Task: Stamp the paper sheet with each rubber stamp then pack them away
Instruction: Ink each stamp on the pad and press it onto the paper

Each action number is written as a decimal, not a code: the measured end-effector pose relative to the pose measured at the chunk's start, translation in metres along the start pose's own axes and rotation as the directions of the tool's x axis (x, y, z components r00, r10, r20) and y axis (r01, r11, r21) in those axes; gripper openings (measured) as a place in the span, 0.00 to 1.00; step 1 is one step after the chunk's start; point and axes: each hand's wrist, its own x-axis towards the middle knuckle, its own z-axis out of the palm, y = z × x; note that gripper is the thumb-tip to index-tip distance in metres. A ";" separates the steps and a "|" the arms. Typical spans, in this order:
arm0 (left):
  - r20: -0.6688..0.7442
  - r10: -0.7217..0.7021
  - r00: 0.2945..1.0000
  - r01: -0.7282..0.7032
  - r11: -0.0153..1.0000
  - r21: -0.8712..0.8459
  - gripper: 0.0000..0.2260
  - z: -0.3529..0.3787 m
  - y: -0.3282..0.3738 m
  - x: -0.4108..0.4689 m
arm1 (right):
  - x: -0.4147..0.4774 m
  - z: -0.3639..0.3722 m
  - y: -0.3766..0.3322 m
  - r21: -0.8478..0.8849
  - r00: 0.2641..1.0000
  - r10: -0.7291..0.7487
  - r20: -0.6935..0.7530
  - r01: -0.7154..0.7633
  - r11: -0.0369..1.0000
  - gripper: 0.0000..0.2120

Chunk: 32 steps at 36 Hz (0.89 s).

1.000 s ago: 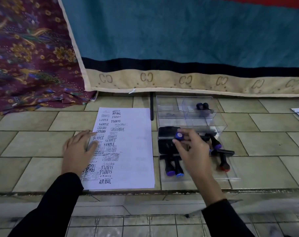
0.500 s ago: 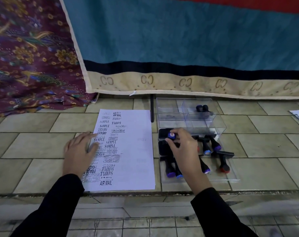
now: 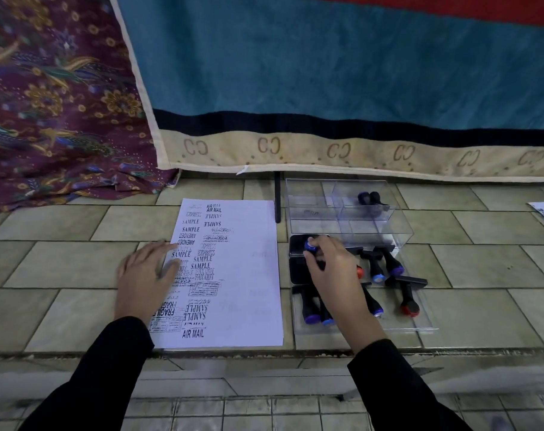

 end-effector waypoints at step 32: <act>0.006 -0.002 1.000 0.002 1.000 0.010 0.19 0.000 -0.001 0.001 | 0.076 0.033 -0.060 0.317 0.995 -0.099 -0.030 0.103 0.943 0.07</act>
